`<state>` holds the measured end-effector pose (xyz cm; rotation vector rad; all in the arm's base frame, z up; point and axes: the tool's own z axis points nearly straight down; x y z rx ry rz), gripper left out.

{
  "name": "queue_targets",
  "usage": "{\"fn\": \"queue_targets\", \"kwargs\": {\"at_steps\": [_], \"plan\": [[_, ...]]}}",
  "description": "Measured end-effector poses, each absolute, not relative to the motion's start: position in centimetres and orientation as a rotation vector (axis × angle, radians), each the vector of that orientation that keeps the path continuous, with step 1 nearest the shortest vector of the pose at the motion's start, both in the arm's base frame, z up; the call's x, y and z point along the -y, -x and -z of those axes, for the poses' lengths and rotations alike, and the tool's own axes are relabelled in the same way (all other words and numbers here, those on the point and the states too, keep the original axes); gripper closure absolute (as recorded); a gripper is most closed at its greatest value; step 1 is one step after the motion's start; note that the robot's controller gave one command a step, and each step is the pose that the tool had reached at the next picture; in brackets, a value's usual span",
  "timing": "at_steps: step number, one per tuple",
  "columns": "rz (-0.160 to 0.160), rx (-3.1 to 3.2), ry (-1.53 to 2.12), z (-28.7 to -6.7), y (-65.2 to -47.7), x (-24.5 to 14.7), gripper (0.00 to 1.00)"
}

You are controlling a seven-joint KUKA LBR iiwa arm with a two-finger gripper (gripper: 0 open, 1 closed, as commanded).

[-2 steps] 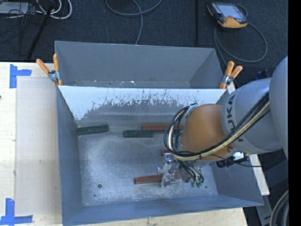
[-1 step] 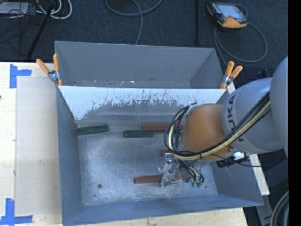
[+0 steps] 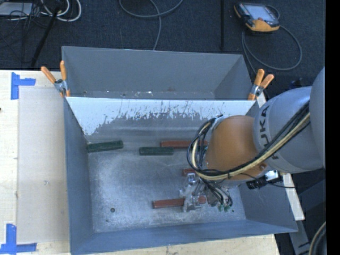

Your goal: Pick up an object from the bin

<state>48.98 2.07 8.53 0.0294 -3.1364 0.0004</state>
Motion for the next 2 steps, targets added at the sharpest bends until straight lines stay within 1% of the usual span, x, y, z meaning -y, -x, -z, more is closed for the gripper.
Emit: {"fn": "queue_targets", "kwargs": {"at_steps": [2], "plan": [[0.000,3.136,-0.030,-13.0,-49.0,-2.1,1.00]]}}
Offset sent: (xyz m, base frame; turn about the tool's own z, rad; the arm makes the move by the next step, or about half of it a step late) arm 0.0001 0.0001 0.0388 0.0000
